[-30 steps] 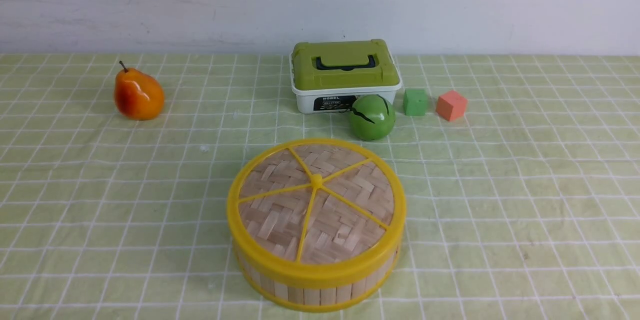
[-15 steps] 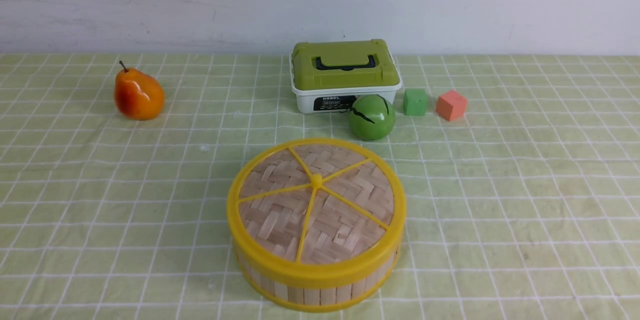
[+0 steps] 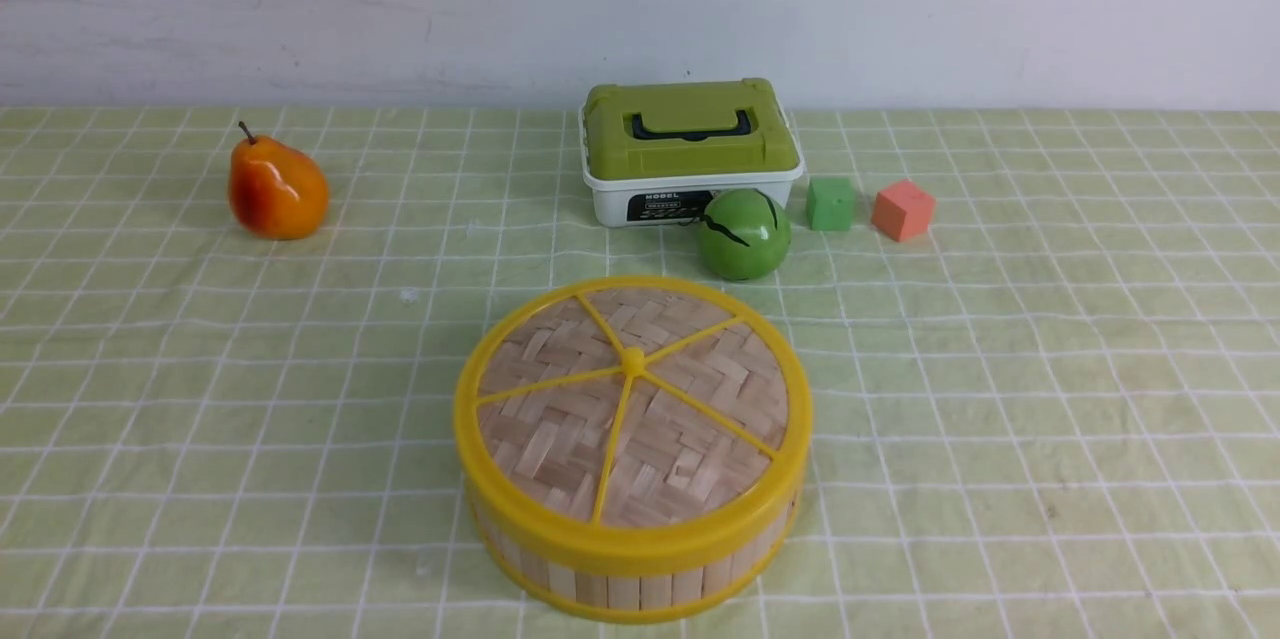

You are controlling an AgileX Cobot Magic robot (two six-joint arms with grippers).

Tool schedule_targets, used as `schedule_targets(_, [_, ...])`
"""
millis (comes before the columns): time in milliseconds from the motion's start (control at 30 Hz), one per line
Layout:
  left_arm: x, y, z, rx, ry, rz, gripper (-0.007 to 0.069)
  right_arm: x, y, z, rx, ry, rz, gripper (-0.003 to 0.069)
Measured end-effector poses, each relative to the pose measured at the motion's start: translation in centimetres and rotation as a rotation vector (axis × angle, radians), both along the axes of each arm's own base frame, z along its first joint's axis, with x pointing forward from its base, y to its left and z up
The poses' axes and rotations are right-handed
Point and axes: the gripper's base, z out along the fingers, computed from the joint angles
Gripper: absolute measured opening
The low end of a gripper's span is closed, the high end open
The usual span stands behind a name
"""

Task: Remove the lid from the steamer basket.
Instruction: Use the right arm to lift the lid of the steamer

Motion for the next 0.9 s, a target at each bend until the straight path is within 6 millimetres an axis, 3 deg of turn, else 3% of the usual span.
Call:
schedule_targets(500, [0.0, 0.0, 0.0, 0.0, 0.0, 0.0, 0.0239, 0.0, 0.2, 0.0, 0.051, -0.001, 0.003, 0.0241])
schedule_targets(567, [0.0, 0.0, 0.0, 0.0, 0.0, 0.0, 0.0239, 0.0, 0.7, 0.1, 0.257, -0.007, -0.005, 0.0241])
schedule_targets(700, [0.0, 0.0, 0.0, 0.0, 0.0, 0.0, 0.0239, 0.0, 2.0, 0.3, 0.882, 0.017, -0.042, 0.0241])
schedule_targets(800, [0.0, 0.0, 0.0, 0.0, 0.0, 0.0, 0.0239, 0.0, 2.4, 0.7, 1.121, 0.033, -0.053, 0.0241])
schedule_targets(900, [0.0, 0.0, 0.0, 0.0, 0.0, 0.0, 0.0239, 0.0, 2.5, 0.8, 1.139, 0.029, -0.048, 0.0241])
